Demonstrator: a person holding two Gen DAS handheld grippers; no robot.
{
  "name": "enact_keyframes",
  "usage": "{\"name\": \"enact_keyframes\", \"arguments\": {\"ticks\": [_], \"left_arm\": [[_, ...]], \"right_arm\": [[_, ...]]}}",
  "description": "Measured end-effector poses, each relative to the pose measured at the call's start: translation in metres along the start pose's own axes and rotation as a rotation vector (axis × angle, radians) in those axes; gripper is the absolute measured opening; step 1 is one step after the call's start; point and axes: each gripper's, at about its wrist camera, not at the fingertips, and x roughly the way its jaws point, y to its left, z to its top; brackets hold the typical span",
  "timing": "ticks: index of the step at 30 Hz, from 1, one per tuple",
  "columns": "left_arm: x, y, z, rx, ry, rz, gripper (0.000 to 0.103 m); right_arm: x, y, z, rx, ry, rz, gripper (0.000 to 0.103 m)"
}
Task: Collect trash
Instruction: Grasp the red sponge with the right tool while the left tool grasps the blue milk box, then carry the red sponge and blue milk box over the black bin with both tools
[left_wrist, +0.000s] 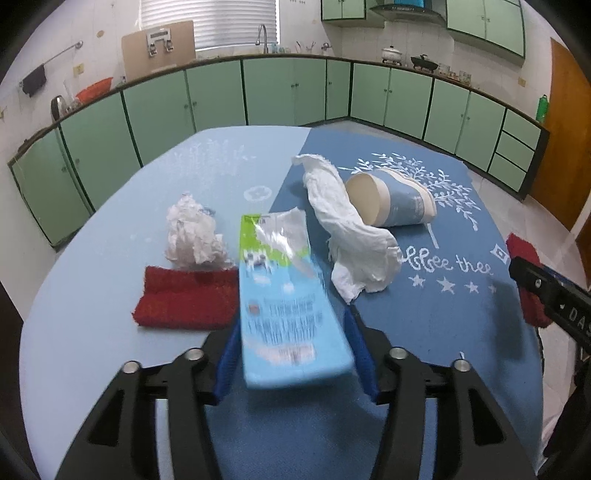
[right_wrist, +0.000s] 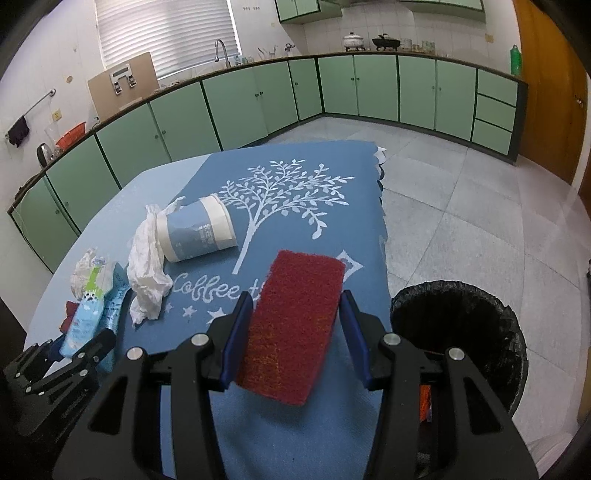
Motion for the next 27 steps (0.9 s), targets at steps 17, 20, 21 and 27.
{"name": "enact_keyframes", "arguments": {"ticks": [17,20,21,27], "left_arm": [[-0.001,0.002,0.011,-0.017,-0.04,0.016,0.046],[-0.013,0.0,0.012,-0.012,-0.067,0.004,0.046],[-0.016,0.001,0.012,-0.012,-0.073,0.0,0.046],[-0.037,-0.006,0.02,-0.003,-0.112,-0.025,0.046]], "right_arm": [[-0.006,0.006,0.002,-0.033,-0.02,0.0,0.047],[-0.011,0.007,0.005,-0.034,-0.029,0.011,0.047],[-0.014,0.007,0.005,-0.035,-0.034,0.014,0.047],[-0.031,0.004,0.009,-0.036,-0.061,0.032,0.047]]}}
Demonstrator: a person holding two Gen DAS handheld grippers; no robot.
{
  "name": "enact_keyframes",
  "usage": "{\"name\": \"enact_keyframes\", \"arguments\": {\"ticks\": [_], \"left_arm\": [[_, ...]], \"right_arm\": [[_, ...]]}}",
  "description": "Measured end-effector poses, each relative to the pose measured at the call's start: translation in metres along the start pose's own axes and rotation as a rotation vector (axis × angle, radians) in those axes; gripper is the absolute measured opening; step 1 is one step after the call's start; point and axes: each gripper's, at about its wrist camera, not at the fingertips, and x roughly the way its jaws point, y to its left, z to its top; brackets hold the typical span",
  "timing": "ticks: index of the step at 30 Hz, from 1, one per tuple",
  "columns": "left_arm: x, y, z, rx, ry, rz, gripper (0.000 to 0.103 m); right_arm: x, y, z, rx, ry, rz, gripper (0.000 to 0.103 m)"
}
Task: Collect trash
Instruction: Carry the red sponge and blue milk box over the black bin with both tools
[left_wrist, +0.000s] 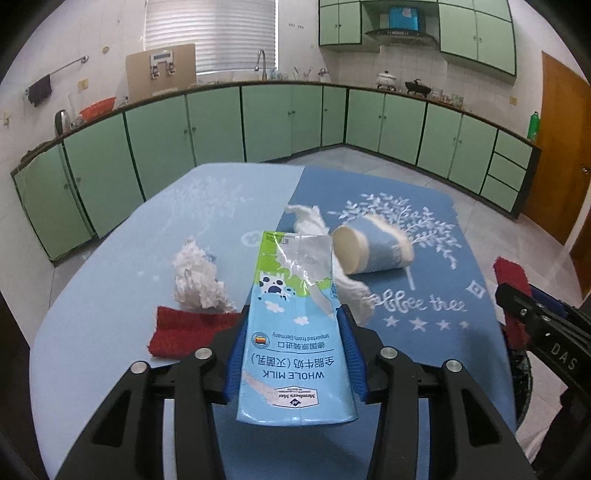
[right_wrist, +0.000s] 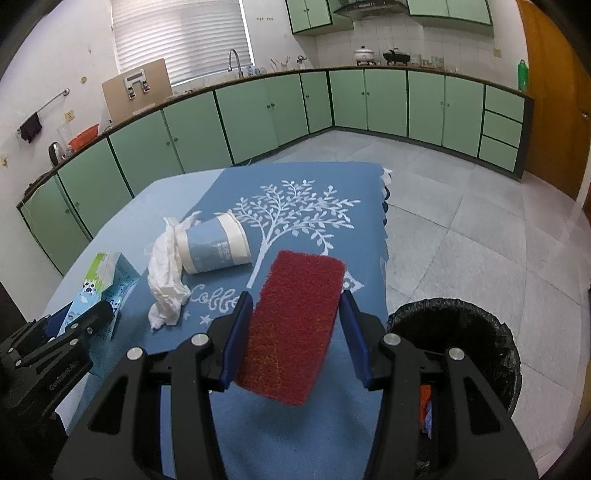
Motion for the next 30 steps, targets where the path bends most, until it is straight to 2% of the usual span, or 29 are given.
{"name": "enact_keyframes", "arguments": {"ticks": [10,17,30], "left_arm": [[-0.03,-0.015,0.019,0.013,-0.052,-0.047,0.046],[-0.049,-0.036,0.027,0.043,-0.086,-0.095,0.046],[-0.059,-0.099,0.026,0.129,-0.102,-0.211,0.046]], "right_arm": [[-0.04,-0.011,0.013,0.012,-0.067,0.026,0.047],[-0.068,-0.026,0.017,0.013,-0.109,0.013,0.047],[-0.101,-0.09,0.006,0.065,-0.146,-0.095,0.047]]}}
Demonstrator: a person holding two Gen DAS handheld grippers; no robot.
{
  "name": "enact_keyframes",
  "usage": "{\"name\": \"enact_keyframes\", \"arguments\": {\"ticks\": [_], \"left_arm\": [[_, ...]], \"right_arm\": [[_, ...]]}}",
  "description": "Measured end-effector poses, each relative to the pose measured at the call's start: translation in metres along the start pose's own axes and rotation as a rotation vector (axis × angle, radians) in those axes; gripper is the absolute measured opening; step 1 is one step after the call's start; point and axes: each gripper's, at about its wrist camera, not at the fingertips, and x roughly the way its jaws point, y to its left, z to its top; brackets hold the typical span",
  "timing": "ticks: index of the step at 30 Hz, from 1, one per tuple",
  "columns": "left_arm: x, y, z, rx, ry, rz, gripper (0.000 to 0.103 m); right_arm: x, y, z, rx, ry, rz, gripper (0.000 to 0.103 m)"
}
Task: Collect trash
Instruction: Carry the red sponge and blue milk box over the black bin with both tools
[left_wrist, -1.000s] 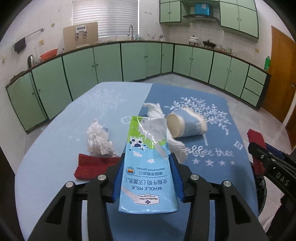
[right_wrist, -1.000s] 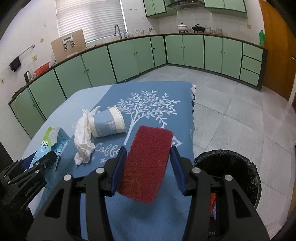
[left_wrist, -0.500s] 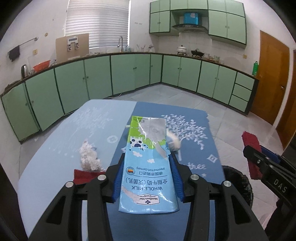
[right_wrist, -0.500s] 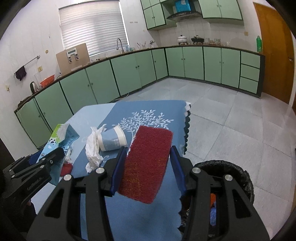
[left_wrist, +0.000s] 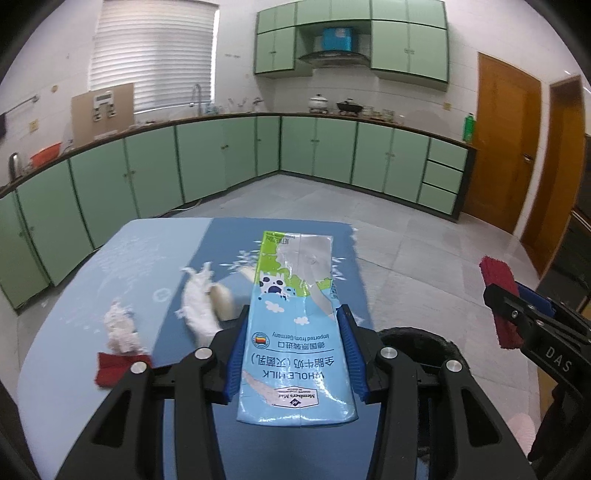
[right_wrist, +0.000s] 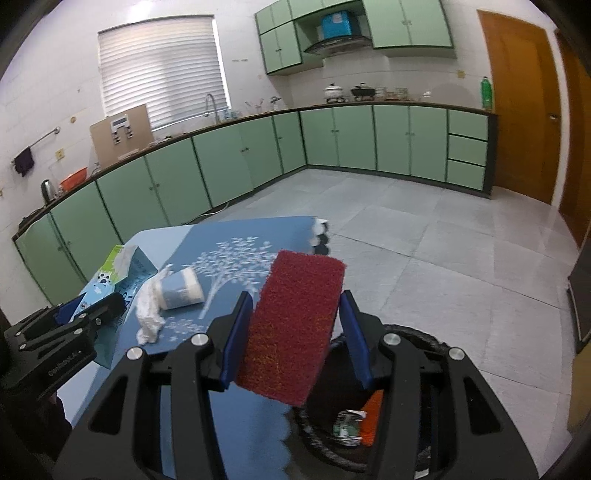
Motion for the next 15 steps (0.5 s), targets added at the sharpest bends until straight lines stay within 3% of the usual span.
{"name": "enact_keyframes", "arguments": {"ticks": [15], "left_arm": [[0.036,-0.095,-0.014,0.134,0.034,-0.172,0.046]], "right_arm": [[-0.001,-0.087,-0.025,0.074,0.023,-0.13,0.047]]}}
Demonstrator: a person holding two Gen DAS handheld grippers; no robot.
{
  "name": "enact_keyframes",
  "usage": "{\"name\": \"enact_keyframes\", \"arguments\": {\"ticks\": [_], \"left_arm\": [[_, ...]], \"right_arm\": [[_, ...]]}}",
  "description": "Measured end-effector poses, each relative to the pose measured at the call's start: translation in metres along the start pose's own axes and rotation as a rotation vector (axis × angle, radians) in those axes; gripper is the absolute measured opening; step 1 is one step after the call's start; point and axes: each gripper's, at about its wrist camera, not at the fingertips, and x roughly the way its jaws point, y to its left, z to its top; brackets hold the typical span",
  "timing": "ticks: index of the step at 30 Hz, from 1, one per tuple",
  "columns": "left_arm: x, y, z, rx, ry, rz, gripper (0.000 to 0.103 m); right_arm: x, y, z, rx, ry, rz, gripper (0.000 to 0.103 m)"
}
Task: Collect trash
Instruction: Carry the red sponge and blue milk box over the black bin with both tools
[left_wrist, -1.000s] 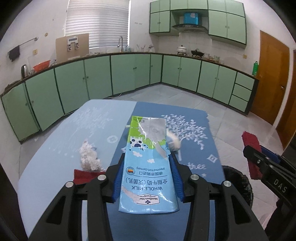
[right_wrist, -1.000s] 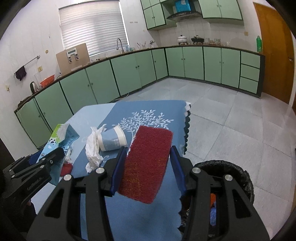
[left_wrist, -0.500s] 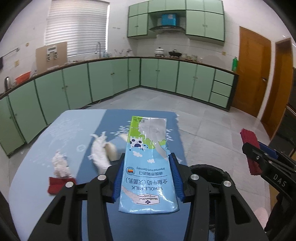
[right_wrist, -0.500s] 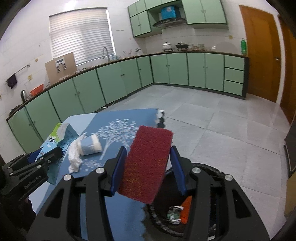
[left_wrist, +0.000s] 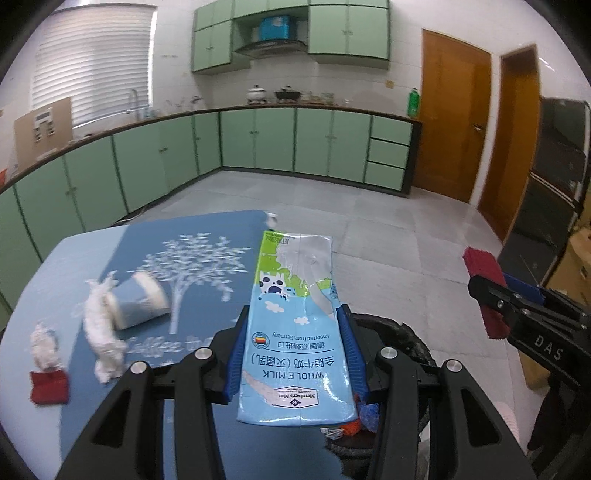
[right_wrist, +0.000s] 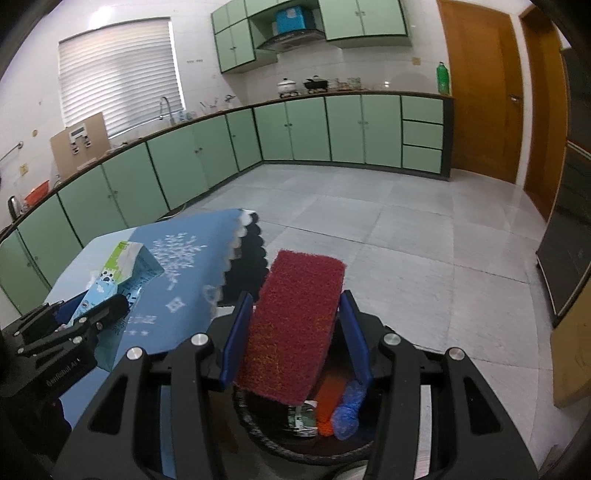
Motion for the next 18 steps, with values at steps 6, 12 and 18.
{"name": "enact_keyframes", "arguments": {"ticks": [6,12,18], "left_arm": [[0.027,-0.026,0.0,0.033,0.016,-0.031,0.046],[0.056,-0.044,0.001,0.043,0.036,-0.052,0.046],[0.082,-0.055,0.002,0.048,0.057,-0.076,0.046]], "right_arm": [[0.019,-0.024,-0.007,0.015,0.03,-0.026,0.047],[0.041,-0.041,-0.015,0.035,0.062,-0.037,0.047],[0.062,-0.049,-0.018,0.041,0.088,-0.045,0.047]]}}
